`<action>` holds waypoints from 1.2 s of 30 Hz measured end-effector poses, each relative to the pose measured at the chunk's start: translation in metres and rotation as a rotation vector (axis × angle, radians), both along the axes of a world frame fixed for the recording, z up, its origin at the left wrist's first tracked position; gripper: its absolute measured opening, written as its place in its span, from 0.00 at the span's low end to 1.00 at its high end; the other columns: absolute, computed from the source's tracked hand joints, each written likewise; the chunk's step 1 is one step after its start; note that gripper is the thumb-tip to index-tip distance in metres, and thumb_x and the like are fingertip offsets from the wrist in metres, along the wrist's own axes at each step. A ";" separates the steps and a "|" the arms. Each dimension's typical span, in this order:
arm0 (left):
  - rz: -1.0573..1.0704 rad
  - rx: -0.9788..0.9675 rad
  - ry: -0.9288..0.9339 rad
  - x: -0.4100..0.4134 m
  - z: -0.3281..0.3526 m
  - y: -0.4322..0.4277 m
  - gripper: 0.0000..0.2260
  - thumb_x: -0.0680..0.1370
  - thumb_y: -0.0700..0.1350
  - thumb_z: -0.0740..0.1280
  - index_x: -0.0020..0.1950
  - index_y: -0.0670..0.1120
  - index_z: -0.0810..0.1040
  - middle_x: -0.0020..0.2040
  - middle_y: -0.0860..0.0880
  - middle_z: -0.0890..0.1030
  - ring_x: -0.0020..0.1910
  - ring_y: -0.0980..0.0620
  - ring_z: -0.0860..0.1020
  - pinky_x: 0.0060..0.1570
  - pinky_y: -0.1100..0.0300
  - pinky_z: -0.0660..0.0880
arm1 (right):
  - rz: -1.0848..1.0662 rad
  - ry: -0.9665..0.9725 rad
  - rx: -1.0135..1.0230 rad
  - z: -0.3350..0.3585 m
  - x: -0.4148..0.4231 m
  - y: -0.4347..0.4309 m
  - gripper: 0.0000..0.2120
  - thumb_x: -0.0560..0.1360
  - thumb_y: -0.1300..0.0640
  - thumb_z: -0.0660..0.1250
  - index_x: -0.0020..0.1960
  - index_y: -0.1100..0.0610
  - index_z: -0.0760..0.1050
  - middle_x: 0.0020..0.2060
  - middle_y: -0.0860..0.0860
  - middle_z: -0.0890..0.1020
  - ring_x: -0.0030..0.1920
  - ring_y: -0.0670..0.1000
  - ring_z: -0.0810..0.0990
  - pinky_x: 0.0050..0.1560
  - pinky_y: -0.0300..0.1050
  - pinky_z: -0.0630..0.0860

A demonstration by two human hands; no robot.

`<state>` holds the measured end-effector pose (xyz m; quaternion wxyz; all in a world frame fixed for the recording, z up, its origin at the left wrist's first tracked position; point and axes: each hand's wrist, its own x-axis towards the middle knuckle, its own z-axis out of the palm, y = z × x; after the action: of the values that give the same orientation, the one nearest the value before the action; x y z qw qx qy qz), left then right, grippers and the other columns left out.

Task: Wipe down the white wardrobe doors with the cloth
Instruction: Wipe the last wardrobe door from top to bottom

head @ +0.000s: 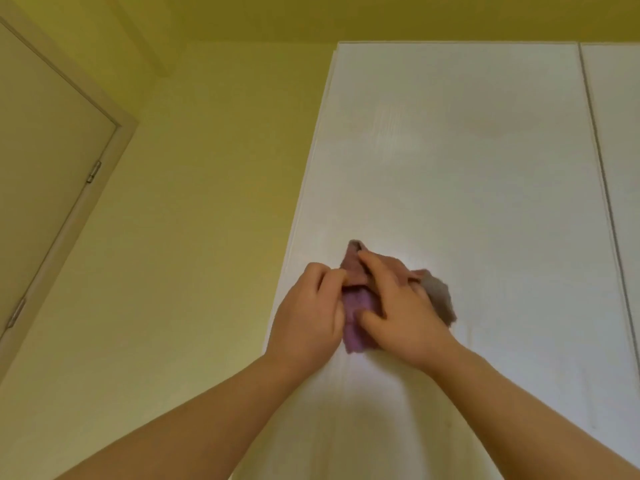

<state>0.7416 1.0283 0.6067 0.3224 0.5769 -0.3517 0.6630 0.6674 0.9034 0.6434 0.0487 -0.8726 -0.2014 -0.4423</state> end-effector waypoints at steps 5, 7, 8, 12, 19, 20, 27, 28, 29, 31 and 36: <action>0.141 0.024 0.023 -0.012 0.012 -0.036 0.13 0.75 0.49 0.57 0.56 0.48 0.74 0.52 0.47 0.78 0.41 0.45 0.77 0.38 0.52 0.77 | 0.200 0.078 0.285 0.018 -0.003 -0.019 0.29 0.76 0.65 0.53 0.72 0.44 0.53 0.61 0.47 0.75 0.52 0.43 0.72 0.45 0.25 0.66; 0.280 0.012 0.030 -0.013 0.018 -0.045 0.14 0.74 0.51 0.57 0.60 0.54 0.70 0.53 0.50 0.78 0.40 0.46 0.76 0.35 0.55 0.73 | 0.204 -0.015 0.327 0.023 -0.006 -0.024 0.27 0.77 0.64 0.53 0.71 0.44 0.54 0.58 0.48 0.76 0.47 0.41 0.74 0.41 0.26 0.68; 0.338 0.019 0.024 -0.013 0.022 -0.050 0.16 0.73 0.51 0.58 0.61 0.56 0.69 0.54 0.50 0.78 0.41 0.46 0.75 0.35 0.55 0.72 | 0.181 -0.081 0.325 0.026 -0.010 -0.028 0.26 0.77 0.63 0.54 0.71 0.44 0.55 0.57 0.47 0.76 0.46 0.42 0.74 0.40 0.29 0.68; 0.558 0.102 -0.021 -0.003 0.024 -0.042 0.20 0.70 0.49 0.57 0.62 0.54 0.71 0.57 0.45 0.79 0.47 0.39 0.77 0.42 0.49 0.75 | -0.063 -0.305 0.217 0.024 -0.024 -0.044 0.23 0.76 0.61 0.55 0.70 0.49 0.61 0.58 0.48 0.75 0.56 0.50 0.72 0.47 0.43 0.70; 0.414 0.027 0.325 -0.019 0.008 -0.057 0.17 0.73 0.47 0.52 0.48 0.40 0.77 0.61 0.36 0.77 0.62 0.29 0.72 0.53 0.31 0.71 | -0.312 -0.329 0.076 0.013 -0.030 -0.068 0.21 0.76 0.60 0.56 0.69 0.51 0.65 0.66 0.45 0.70 0.67 0.49 0.66 0.61 0.43 0.62; 0.441 0.080 0.287 -0.018 0.000 -0.059 0.14 0.72 0.46 0.54 0.47 0.42 0.75 0.60 0.37 0.78 0.60 0.30 0.74 0.51 0.32 0.73 | -0.314 -0.332 0.079 0.011 -0.029 -0.071 0.21 0.76 0.61 0.56 0.68 0.53 0.67 0.65 0.46 0.72 0.66 0.50 0.68 0.61 0.44 0.63; 0.512 0.140 0.130 0.001 0.023 -0.011 0.24 0.72 0.33 0.58 0.68 0.43 0.69 0.71 0.43 0.70 0.71 0.37 0.65 0.64 0.39 0.65 | -0.356 -0.407 -0.010 -0.004 -0.029 -0.092 0.21 0.67 0.63 0.58 0.58 0.58 0.77 0.58 0.54 0.79 0.62 0.58 0.75 0.57 0.54 0.72; 0.461 0.049 0.284 -0.001 0.031 -0.017 0.26 0.73 0.31 0.58 0.71 0.43 0.67 0.74 0.45 0.64 0.74 0.38 0.58 0.69 0.41 0.58 | -0.348 -0.401 0.020 -0.004 -0.029 -0.094 0.22 0.68 0.63 0.57 0.60 0.58 0.75 0.61 0.54 0.77 0.66 0.59 0.72 0.61 0.54 0.69; 0.402 -0.003 0.370 -0.006 0.032 -0.026 0.26 0.73 0.30 0.58 0.71 0.43 0.68 0.74 0.45 0.64 0.75 0.38 0.56 0.70 0.40 0.55 | -0.351 -0.411 0.035 -0.004 -0.026 -0.098 0.23 0.69 0.63 0.55 0.62 0.59 0.74 0.63 0.55 0.76 0.67 0.59 0.70 0.63 0.54 0.67; 0.407 0.003 0.217 -0.007 0.011 -0.046 0.22 0.71 0.34 0.59 0.64 0.41 0.74 0.68 0.40 0.73 0.68 0.33 0.66 0.63 0.33 0.63 | -0.376 -0.419 0.021 -0.007 -0.023 -0.107 0.25 0.69 0.61 0.50 0.63 0.61 0.73 0.65 0.57 0.74 0.69 0.59 0.68 0.65 0.53 0.66; 0.477 0.318 -0.209 0.011 -0.056 -0.039 0.18 0.71 0.42 0.57 0.61 0.44 0.69 0.65 0.42 0.74 0.64 0.38 0.66 0.64 0.39 0.65 | -0.381 -0.360 -0.022 -0.016 -0.025 -0.118 0.23 0.77 0.65 0.53 0.71 0.61 0.63 0.72 0.56 0.62 0.74 0.55 0.56 0.69 0.41 0.46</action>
<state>0.7525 0.9892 0.5506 0.0251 0.6153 -0.3369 0.7122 0.6422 0.7857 0.6272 -0.0816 -0.8026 -0.0435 -0.5893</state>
